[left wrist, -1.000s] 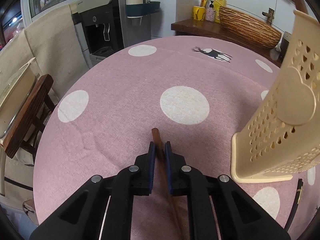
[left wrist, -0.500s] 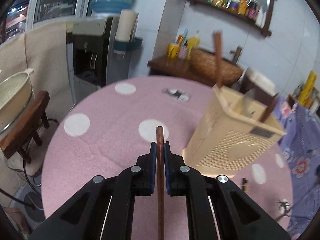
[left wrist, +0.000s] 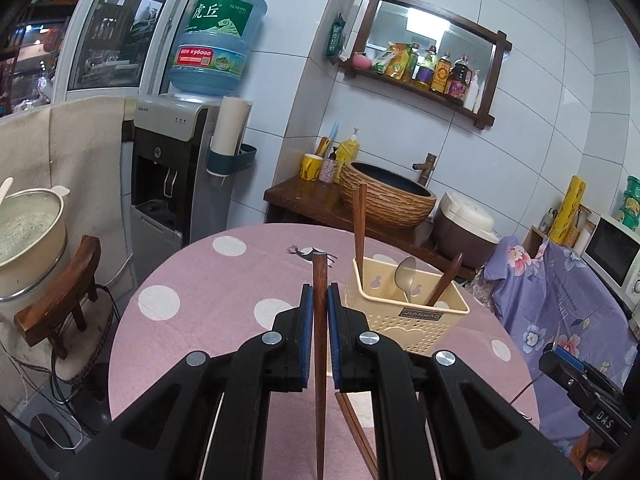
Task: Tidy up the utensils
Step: 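Lower the chopstick with the left tool while the right tool lowers the metal spoon into the basket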
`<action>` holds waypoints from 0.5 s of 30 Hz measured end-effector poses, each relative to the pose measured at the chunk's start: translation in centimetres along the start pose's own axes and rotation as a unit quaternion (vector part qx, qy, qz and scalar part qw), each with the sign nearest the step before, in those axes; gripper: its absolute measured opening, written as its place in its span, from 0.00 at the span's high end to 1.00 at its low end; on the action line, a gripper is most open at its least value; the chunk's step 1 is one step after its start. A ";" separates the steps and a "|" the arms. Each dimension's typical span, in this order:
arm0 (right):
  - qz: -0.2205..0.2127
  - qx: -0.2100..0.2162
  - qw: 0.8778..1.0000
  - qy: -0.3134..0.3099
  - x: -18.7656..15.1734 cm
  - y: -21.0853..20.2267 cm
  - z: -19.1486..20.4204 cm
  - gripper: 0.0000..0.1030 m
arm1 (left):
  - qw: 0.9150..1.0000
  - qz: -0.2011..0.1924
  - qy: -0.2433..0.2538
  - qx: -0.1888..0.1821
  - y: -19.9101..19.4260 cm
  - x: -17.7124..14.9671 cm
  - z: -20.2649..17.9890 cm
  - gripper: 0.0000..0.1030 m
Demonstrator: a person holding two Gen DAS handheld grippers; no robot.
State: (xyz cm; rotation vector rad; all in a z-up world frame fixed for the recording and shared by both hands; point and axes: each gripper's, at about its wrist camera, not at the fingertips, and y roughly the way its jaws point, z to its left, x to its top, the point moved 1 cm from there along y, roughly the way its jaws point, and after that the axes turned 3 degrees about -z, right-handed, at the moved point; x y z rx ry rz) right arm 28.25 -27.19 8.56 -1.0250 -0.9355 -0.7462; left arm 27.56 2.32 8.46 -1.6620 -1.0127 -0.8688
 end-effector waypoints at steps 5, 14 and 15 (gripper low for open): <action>-0.001 0.002 1.000 0.002 0.4 0.1 -0.1 0.63 | 1.000 -0.011 0.002 -0.011 -0.6 1.1 -0.4 0.92; -0.036 0.006 0.999 -0.037 5.8 1.4 1.7 0.63 | 0.996 -0.071 0.019 -0.045 -2.4 7.7 -3.4 0.92; -0.040 0.007 0.998 -0.039 6.7 1.6 1.8 0.63 | 0.995 -0.087 0.022 -0.042 -2.5 9.0 -3.9 0.92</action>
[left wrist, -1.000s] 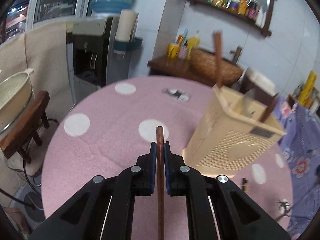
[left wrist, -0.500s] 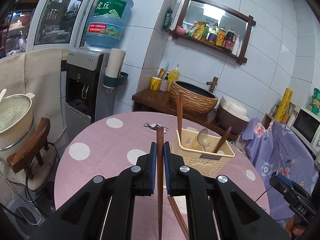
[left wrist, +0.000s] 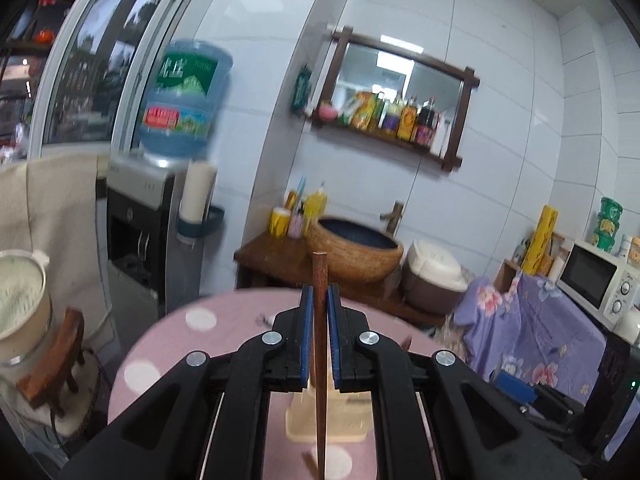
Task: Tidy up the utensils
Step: 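Lower the chopstick with the left tool while the right tool lowers the metal spoon into the basket, then open both tools to release the chopstick and metal spoon into the basket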
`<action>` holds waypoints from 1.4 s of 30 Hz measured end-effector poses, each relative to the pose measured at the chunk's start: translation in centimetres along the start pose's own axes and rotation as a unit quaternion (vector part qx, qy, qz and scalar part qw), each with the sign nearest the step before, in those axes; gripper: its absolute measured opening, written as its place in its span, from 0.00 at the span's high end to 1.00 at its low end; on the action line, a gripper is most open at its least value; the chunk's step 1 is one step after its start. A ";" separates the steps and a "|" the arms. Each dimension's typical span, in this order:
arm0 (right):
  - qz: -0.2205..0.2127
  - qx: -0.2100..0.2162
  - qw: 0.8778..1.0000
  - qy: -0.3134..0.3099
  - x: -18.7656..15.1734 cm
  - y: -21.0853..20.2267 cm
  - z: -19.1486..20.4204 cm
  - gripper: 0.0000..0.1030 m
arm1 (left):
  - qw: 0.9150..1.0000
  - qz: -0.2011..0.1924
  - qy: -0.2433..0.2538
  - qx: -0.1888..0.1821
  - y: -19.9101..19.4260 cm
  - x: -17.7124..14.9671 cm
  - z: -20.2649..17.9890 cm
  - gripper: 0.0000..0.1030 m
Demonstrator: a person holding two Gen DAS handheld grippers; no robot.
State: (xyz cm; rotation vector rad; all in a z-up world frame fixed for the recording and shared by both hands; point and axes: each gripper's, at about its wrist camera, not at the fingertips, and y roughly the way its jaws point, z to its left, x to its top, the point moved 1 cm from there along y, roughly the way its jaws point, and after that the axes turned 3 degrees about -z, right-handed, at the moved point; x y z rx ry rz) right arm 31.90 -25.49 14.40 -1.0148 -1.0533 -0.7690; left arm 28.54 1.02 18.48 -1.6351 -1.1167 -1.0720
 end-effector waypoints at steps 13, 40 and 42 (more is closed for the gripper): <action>-0.035 -0.069 0.996 -0.031 5.4 7.1 -0.5 0.62 | 0.998 -0.057 -0.005 0.027 8.1 3.6 -2.8 0.92; 0.021 -0.117 0.991 -0.066 -6.2 10.9 -0.3 0.54 | 0.998 0.056 -0.006 0.036 10.9 -8.8 0.0 0.92; 0.018 -0.119 0.991 -0.062 -6.4 10.3 -0.4 0.51 | 0.998 0.063 -0.013 0.030 10.4 -8.8 0.3 0.90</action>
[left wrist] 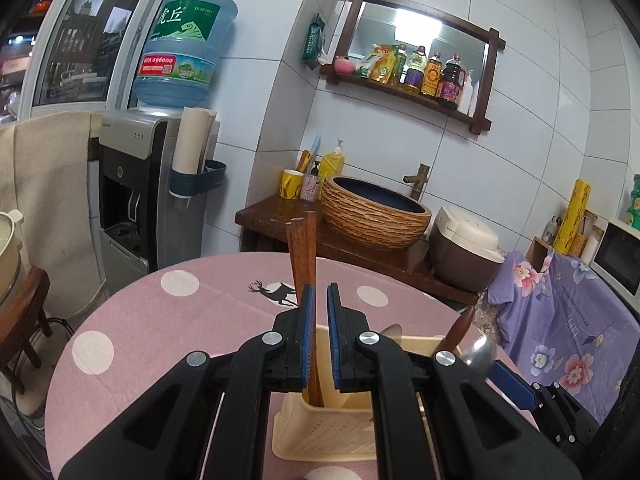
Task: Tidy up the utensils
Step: 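Open both tools to release the chopstick and metal spoon into the basket, then withdraw both tools toward the remaining brown and black chopsticks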
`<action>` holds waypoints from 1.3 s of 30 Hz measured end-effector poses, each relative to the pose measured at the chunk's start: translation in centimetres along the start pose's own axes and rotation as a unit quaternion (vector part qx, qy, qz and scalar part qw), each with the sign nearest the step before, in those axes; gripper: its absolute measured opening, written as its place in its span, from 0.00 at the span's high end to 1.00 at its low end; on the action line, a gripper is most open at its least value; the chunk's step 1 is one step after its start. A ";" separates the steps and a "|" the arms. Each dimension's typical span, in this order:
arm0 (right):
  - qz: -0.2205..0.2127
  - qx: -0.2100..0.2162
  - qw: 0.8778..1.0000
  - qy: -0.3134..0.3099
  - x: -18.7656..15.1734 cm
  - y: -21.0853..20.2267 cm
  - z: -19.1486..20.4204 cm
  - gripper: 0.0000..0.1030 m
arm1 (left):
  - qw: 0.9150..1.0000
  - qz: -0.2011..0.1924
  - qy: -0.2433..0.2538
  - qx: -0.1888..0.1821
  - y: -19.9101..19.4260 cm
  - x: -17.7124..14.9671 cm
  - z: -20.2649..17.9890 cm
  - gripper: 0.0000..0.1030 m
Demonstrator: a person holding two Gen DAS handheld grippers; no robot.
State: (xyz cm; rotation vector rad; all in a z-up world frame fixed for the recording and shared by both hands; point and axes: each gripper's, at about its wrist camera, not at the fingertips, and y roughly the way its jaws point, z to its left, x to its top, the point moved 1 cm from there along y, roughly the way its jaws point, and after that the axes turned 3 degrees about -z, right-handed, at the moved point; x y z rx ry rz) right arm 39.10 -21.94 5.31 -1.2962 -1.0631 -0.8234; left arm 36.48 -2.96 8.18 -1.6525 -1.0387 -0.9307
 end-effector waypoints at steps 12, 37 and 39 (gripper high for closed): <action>0.110 -0.010 0.993 0.049 -5.6 -2.9 -2.9 0.39 | 0.991 0.136 0.013 0.000 -2.4 -6.9 2.0 0.34; 0.255 0.010 0.967 0.007 -13.8 -2.4 -1.1 0.37 | 0.954 0.274 0.117 0.034 -1.3 -16.7 2.1 0.35; 0.258 0.008 0.966 0.023 -13.9 -2.8 -2.4 0.37 | 0.956 0.277 0.095 0.033 -1.7 -16.5 3.4 0.35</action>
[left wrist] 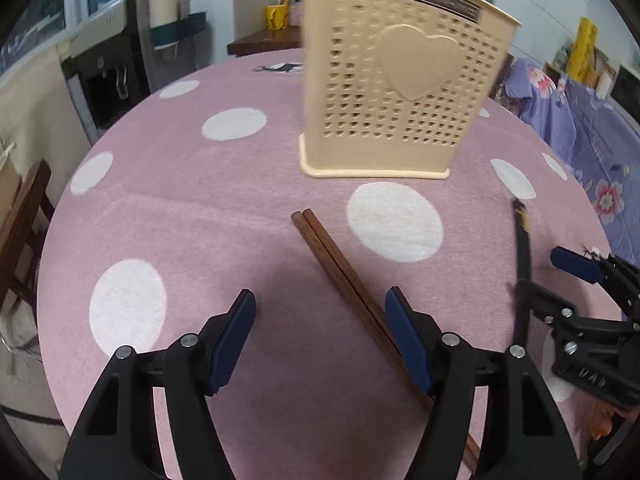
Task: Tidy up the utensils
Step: 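Withdraw both tools toward the remaining brown and black chopsticks, then grasp a brown chopstick with the left tool while the right tool grasps the black gold-tipped chopsticks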
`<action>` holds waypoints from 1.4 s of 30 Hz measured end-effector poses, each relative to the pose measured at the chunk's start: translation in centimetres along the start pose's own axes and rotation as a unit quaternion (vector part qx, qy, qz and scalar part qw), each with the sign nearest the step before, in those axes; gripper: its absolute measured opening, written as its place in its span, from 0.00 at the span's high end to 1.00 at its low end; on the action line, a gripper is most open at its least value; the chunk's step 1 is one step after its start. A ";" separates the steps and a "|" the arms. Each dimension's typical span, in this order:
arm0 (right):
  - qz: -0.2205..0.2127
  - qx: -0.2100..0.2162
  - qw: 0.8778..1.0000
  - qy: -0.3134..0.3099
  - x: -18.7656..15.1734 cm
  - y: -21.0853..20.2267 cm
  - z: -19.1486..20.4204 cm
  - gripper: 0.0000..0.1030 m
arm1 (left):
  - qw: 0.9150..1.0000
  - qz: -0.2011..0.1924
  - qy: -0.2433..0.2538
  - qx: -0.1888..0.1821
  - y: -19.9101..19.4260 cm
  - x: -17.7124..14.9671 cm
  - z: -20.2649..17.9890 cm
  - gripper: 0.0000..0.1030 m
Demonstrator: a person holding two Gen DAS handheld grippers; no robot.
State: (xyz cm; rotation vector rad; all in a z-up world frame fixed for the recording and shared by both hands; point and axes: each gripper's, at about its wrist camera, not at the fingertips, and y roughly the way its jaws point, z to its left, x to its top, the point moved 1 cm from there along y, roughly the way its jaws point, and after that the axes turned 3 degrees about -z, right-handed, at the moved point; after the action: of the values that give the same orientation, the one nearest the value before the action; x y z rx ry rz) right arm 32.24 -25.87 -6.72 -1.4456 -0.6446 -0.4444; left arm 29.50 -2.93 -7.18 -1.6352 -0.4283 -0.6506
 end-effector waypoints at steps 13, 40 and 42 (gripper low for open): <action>-0.003 0.007 0.995 0.096 -0.2 0.1 -3.0 0.46 | 0.998 -0.008 -0.059 0.003 -0.4 -0.1 1.7 0.40; -0.022 -0.035 0.992 0.116 -0.9 -0.7 -3.8 0.57 | 0.998 -0.018 -0.045 0.027 0.2 0.4 0.9 0.51; -0.025 -0.035 0.992 0.120 -1.1 -0.7 -3.7 0.56 | 0.999 -0.018 -0.043 0.027 0.2 0.5 0.8 0.51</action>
State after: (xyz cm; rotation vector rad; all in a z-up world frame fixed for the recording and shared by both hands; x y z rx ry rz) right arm 31.45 -29.72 -6.90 -1.4168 -0.4766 -0.6730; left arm 30.15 -2.19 -7.12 -1.6111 -0.5342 -0.5915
